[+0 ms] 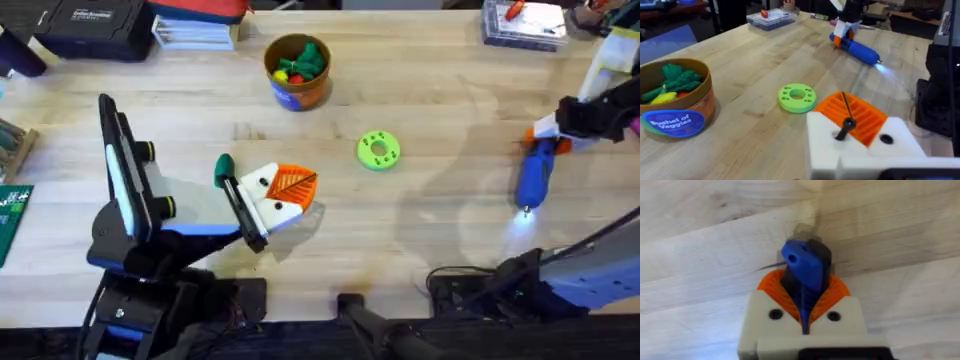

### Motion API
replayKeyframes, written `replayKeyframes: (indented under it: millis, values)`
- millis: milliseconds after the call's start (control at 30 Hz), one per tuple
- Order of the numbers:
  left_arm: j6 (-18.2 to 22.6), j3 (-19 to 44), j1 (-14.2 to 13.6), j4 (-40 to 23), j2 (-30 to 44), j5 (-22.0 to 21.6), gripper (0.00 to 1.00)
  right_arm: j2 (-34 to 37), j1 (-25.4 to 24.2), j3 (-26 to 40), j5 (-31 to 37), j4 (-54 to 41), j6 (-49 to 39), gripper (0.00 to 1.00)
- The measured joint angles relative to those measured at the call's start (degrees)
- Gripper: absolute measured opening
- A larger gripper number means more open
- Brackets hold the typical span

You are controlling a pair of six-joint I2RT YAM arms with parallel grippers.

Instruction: Pick up the gripper from the table and insert it into the empty holder that is missing its gripper. Then pick up a screw, insert it into the mounting hole, and use the screwdriver to tighten it. Finally, clean up the table by picking up the vegetable and placing it into the bucket.

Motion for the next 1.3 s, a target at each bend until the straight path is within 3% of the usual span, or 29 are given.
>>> replayKeyframes:
  millis: [333, 833, 1067, 1300]
  values:
    - [0.0, 0.0, 0.0, 0.0, 0.0, 0.0, 0.004, -14.68, 0.05, -0.05, 0.0, -1.53, 0.68, 0.028]
    - [-0.02, 0.0, 0.0, 0.0, 0.0, 0.0, 0.004, -44.81, 0.05, -1.19, -3.21, 1.57, 4.57, 0.028]
    - [-0.04, 0.0, 0.0, 0.0, 0.0, 0.0, 0.004, -57.48, 0.79, -13.26, -10.91, 8.45, 6.54, 0.028]
    - [-0.2, 0.0, 0.0, 0.0, 0.0, 0.02, 0.004, -71.7, 6.01, -29.71, -21.06, 21.39, 13.73, 0.028]
